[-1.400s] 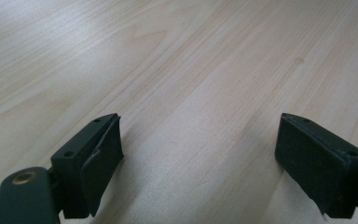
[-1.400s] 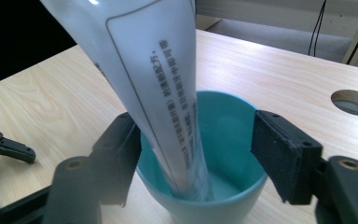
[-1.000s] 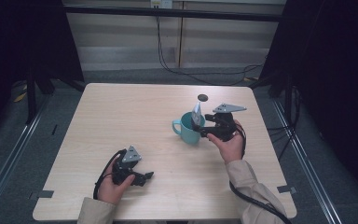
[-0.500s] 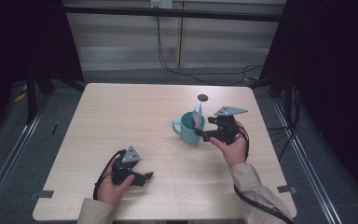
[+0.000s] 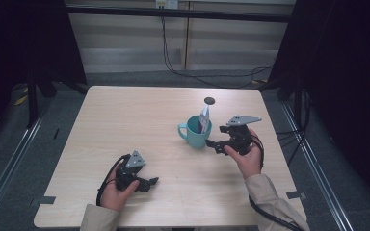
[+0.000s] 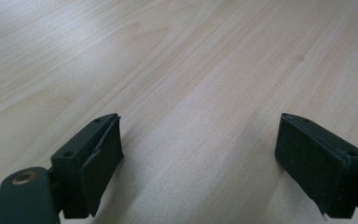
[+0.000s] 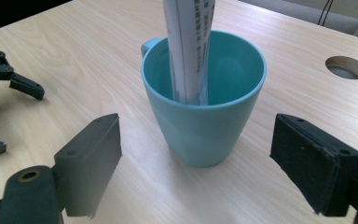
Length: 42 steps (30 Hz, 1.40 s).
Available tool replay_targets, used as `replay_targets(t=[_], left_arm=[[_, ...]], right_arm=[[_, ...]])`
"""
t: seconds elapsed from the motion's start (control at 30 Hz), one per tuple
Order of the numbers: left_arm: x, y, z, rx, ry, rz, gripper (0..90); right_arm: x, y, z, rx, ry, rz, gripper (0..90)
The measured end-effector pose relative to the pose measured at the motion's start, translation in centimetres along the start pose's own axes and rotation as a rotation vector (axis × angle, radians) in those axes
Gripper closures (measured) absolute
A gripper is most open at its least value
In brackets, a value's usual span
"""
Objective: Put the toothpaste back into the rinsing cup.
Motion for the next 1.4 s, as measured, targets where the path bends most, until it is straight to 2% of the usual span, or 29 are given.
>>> replay_targets(t=[0.13,0.33,1.07,1.4], left_arm=[[0.0,0.0,0.0,0.0,0.0,0.0,14.4],[0.0,0.0,0.0,0.0,0.0,0.0,14.4],[0.0,0.0,0.0,0.0,0.0,0.0,14.4],[0.0,0.0,0.0,0.0,0.0,0.0,14.4]], right_arm=[[-0.4,-0.1,0.6,-0.001,-0.01,-0.032,15.1],[-0.7,-0.2,1.7,-0.012,-0.033,-0.048,15.1],[-2.2,-0.4,5.1,-0.005,-0.047,-0.058,15.1],[-2.4,-0.6,7.1,-0.002,-0.075,-0.056,15.2]])
Point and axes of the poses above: each handheld gripper's, and its own axes: x roughly forward along the jaws, z roughly out of its underside, y roughly to its right, the point moved 5 cm from there along x, roughly forward along the jaws, and after that the axes turned 6 degrees about -z, right-handed, at the moved point
